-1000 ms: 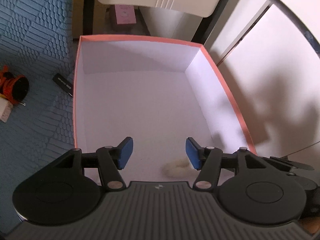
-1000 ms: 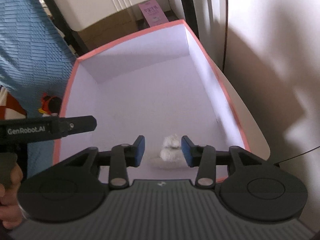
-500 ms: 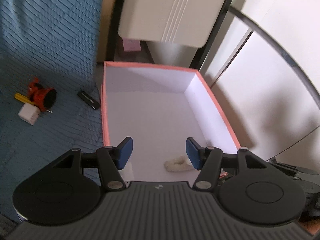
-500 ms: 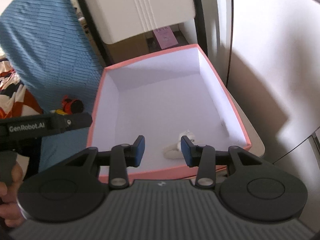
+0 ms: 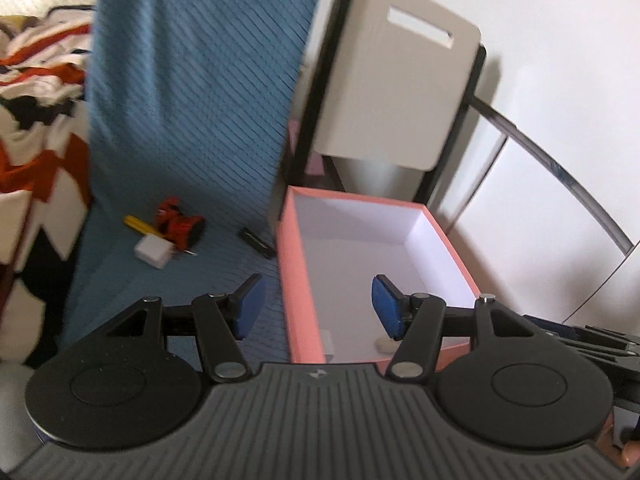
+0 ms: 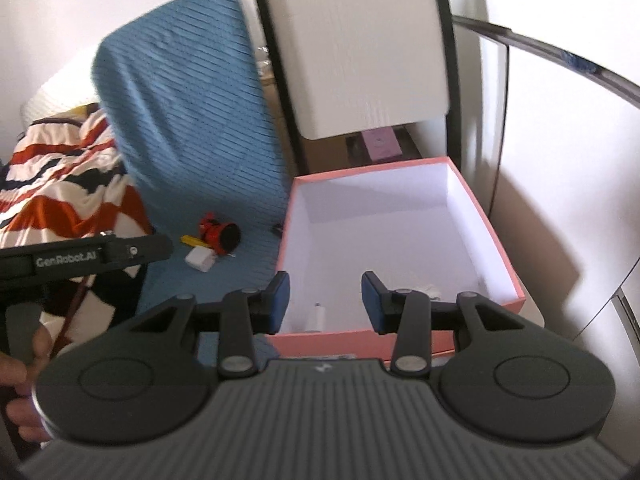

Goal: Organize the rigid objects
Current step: 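Withdraw both open grippers from the pink box back toward the cushion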

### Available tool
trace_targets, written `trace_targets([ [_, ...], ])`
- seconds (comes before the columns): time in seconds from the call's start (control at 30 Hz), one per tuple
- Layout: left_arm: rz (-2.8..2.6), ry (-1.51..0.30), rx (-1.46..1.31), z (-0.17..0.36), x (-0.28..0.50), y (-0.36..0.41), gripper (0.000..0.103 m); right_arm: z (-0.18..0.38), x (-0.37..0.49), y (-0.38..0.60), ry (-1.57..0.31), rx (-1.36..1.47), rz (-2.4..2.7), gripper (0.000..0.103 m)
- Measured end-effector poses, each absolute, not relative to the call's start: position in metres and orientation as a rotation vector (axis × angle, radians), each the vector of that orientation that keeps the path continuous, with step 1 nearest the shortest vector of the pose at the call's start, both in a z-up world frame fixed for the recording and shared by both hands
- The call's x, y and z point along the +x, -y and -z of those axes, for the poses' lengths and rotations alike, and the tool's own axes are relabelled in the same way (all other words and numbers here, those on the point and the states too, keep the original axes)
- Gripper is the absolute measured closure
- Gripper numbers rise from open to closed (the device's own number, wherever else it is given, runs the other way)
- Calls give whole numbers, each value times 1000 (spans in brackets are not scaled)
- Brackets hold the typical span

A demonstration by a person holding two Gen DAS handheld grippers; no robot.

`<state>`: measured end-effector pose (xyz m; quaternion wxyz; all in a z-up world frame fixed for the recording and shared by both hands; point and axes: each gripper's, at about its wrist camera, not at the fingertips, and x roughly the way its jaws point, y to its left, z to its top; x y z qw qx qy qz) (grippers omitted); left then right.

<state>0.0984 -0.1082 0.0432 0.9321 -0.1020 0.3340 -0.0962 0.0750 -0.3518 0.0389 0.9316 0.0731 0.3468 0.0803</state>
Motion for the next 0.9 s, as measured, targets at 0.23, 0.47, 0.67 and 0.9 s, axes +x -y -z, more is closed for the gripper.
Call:
trace_targets([
  [0.23, 143, -620, -224, -51, 43, 82, 38, -40, 40, 322, -686, 120, -254, 60],
  [0.47, 108, -597, -218, -48, -1, 68, 38, -33, 3, 299, -665, 115, -295, 60],
  [0.67, 68, -589, -227, -39, -27, 56, 38, -25, -15, 285, -676, 93, -317, 60],
  [0.9, 42, -594, -259, -31, -28, 46, 38, -20, -14, 279, -687, 82, -339, 60],
])
